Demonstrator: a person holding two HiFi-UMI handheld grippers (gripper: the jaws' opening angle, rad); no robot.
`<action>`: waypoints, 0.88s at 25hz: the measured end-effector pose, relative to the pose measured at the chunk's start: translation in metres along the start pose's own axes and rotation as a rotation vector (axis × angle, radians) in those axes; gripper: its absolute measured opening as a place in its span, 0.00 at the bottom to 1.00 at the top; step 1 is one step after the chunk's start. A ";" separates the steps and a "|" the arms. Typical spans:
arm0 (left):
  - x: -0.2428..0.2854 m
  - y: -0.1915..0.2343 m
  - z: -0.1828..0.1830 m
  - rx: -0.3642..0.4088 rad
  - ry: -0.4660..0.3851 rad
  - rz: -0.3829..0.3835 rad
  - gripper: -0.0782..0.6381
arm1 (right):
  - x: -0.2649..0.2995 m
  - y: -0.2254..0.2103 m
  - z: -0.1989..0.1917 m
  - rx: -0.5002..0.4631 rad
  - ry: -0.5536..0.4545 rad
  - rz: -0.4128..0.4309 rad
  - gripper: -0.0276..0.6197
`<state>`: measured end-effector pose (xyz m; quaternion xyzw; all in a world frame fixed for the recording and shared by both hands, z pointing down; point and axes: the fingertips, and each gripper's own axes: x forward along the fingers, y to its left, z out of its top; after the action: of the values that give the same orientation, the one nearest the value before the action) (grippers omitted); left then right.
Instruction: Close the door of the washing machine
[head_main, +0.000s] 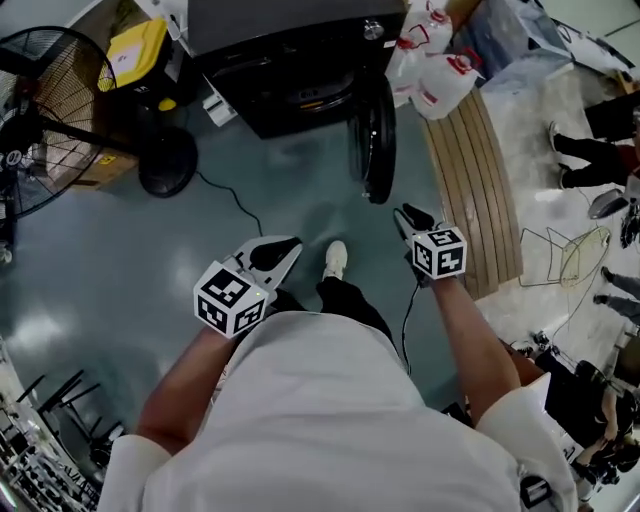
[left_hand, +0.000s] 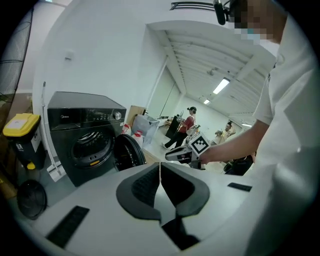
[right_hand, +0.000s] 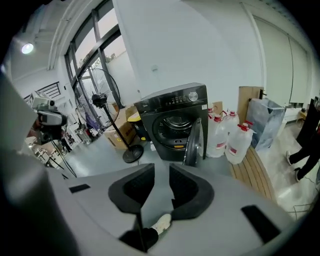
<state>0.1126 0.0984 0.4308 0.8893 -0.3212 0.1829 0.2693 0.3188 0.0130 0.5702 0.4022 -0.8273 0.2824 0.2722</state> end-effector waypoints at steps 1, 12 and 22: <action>0.006 0.002 0.003 -0.003 0.005 0.008 0.14 | 0.008 -0.011 0.003 0.004 0.008 0.001 0.20; 0.028 0.025 0.016 -0.034 0.040 0.009 0.13 | 0.094 -0.084 0.009 0.059 0.110 -0.017 0.22; 0.035 0.074 0.033 -0.012 0.073 -0.050 0.13 | 0.137 -0.111 0.006 0.113 0.207 -0.071 0.23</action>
<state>0.0935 0.0144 0.4492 0.8882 -0.2898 0.2064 0.2906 0.3360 -0.1188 0.6864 0.4147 -0.7627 0.3585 0.3432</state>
